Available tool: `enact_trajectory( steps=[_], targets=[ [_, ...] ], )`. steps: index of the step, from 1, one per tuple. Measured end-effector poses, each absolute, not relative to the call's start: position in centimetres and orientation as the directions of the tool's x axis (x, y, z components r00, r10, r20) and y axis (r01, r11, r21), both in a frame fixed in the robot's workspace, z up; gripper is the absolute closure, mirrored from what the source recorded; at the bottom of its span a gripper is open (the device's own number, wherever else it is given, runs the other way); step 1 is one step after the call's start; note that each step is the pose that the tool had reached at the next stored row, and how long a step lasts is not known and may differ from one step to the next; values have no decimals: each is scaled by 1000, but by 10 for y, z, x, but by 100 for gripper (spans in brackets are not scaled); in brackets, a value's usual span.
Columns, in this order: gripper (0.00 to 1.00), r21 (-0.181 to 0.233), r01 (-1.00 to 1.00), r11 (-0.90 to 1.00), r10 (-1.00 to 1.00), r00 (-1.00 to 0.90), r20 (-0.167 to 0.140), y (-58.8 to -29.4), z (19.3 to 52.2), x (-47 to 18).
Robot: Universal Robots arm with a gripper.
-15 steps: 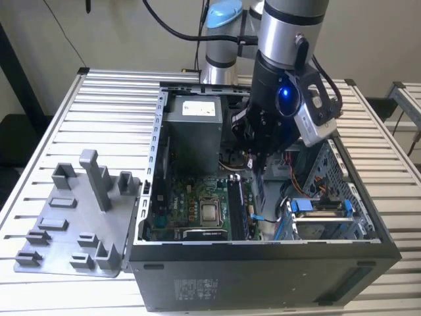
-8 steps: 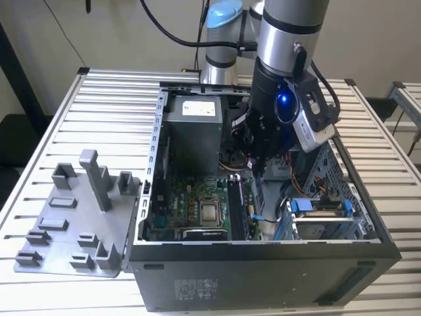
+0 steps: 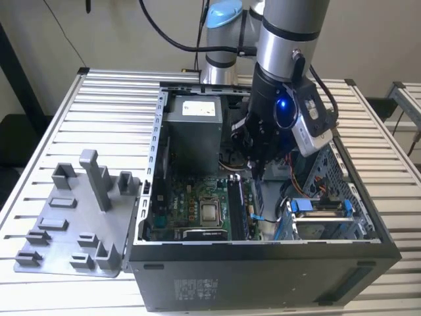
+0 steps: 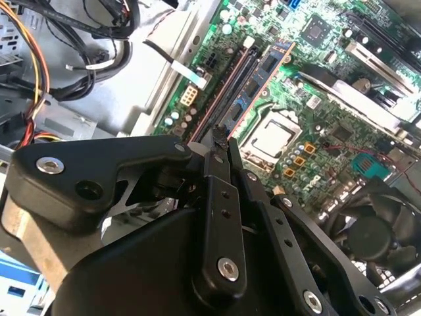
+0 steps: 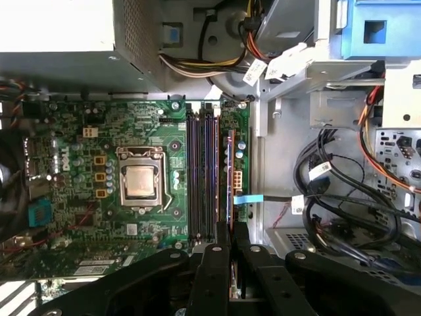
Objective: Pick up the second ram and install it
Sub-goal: 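Insert the second ram into the second slot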
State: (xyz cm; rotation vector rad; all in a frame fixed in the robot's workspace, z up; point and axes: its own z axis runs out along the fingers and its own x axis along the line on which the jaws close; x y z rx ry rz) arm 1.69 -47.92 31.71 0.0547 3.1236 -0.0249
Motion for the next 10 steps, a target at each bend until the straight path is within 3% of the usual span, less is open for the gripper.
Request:
enact_trajectory(
  steps=[10],
  targets=[
    [86,-16,37,999,37,-999,-18,-479,315,17]
  ],
)
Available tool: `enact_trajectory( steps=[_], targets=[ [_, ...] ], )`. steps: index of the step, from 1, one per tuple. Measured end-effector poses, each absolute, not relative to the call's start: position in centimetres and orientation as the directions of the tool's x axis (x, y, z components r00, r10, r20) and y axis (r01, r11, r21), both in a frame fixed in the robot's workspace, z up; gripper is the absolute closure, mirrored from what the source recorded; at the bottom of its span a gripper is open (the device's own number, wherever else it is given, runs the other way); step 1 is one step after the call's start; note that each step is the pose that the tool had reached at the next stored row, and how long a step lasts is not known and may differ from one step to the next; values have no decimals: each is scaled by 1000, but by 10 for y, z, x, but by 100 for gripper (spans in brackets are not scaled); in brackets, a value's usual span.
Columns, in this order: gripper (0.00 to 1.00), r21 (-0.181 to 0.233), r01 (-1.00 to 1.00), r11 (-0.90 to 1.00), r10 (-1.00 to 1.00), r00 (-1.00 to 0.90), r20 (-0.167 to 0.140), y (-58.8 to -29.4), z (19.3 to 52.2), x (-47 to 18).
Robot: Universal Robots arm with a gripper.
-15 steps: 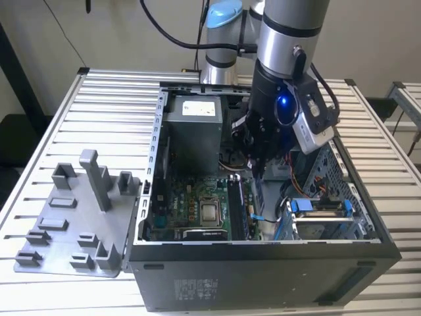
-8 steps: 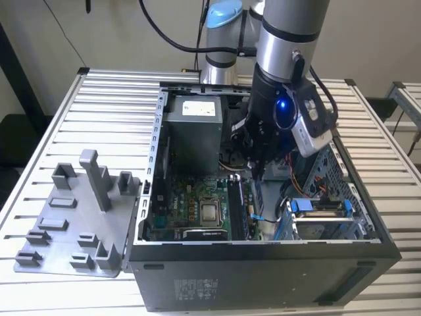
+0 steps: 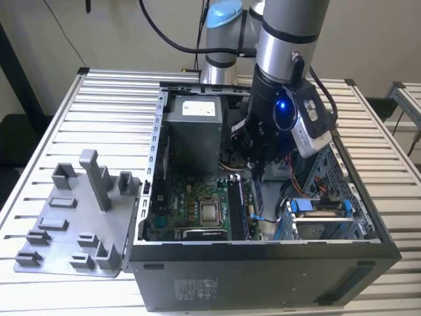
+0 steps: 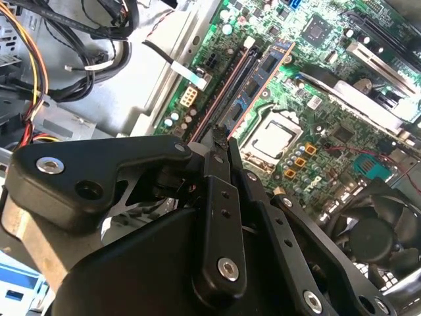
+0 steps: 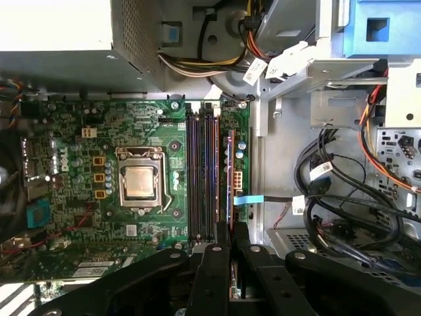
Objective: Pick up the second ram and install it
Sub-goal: 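Insert the second ram into the second slot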
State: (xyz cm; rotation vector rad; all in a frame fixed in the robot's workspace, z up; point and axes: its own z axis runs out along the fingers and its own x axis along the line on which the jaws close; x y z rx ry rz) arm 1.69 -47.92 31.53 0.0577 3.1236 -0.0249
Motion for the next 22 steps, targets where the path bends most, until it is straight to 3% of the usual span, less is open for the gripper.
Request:
enact_trajectory(
  steps=[22],
  targets=[
    [86,-33,37,999,36,-999,-19,-479,290,11]
  ],
)
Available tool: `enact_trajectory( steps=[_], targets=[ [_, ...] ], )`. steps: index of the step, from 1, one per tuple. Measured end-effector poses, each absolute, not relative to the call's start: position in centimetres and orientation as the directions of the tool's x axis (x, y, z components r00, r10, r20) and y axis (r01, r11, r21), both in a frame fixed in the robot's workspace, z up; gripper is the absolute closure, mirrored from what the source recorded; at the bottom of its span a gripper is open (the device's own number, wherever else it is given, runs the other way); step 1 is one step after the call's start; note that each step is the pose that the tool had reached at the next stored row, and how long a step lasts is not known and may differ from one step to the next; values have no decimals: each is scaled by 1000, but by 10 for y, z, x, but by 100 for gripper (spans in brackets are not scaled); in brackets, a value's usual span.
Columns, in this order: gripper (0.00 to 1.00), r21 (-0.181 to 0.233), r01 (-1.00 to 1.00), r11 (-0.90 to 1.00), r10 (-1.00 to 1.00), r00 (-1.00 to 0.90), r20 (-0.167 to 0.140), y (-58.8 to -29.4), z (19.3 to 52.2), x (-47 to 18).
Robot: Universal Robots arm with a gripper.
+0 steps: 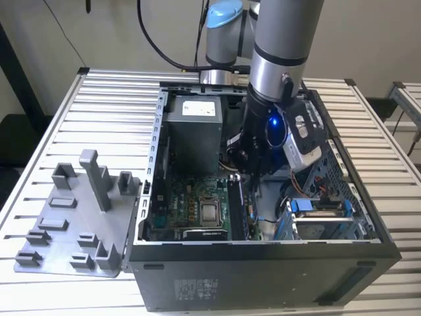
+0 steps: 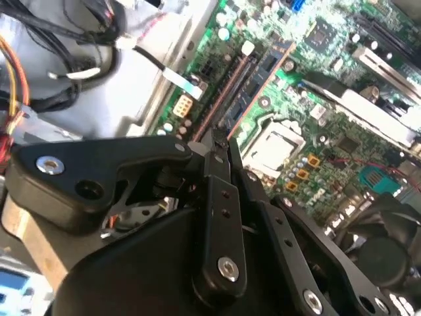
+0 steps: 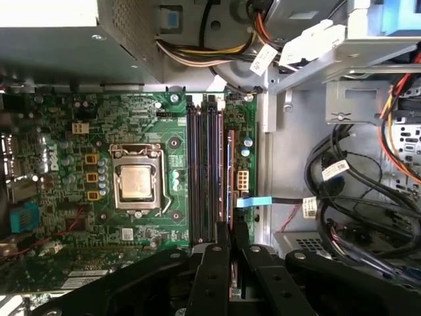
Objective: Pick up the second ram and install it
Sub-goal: 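Insert the second ram into the second slot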
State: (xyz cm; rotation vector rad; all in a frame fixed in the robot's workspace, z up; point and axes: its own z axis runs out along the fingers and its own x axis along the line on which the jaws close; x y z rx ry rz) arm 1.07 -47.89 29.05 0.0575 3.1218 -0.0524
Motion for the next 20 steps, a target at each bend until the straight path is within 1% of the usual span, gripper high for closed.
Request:
enact_trajectory(
  steps=[20],
  targets=[
    [86,-34,37,999,36,-999,-19,-477,255,-6]
  ],
)
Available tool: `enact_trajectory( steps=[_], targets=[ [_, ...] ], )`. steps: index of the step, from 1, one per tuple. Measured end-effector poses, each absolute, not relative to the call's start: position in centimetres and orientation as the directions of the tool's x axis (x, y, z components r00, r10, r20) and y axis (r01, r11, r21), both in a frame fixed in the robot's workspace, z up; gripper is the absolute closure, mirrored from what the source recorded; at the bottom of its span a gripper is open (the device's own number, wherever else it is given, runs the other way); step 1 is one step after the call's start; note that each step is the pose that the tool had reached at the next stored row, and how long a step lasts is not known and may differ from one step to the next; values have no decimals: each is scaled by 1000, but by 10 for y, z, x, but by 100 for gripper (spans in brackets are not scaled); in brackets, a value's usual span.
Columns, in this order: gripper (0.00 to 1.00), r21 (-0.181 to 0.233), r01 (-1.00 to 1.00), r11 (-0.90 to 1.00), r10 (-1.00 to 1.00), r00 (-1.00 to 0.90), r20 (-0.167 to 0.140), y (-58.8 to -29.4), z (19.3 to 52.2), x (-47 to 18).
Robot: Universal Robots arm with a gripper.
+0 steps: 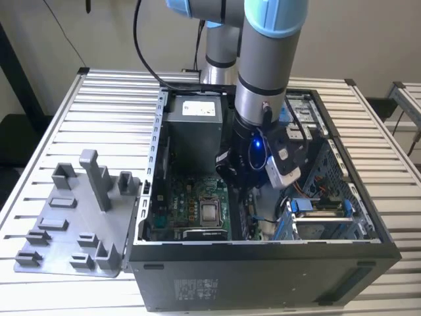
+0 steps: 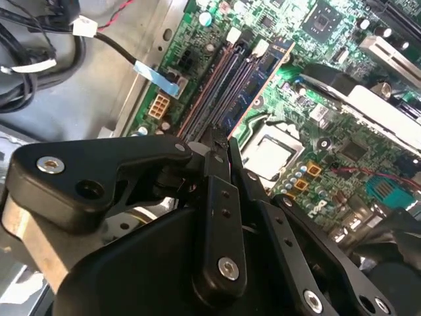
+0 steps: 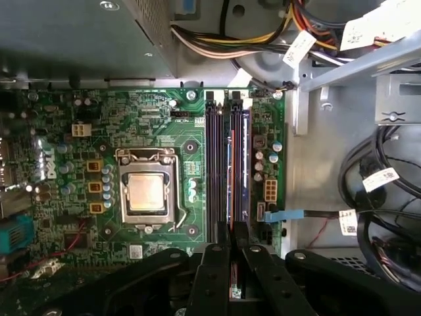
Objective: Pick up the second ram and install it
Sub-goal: 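Insert the second ram into the second slot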
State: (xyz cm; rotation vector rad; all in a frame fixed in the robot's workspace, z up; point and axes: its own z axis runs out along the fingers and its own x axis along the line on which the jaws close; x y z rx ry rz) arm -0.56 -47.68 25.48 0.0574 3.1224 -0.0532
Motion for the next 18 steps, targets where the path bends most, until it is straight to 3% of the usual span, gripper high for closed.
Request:
enact_trajectory(
  steps=[18],
  targets=[
    [86,-34,37,999,36,-999,-13,-475,243,-9]
  ],
)
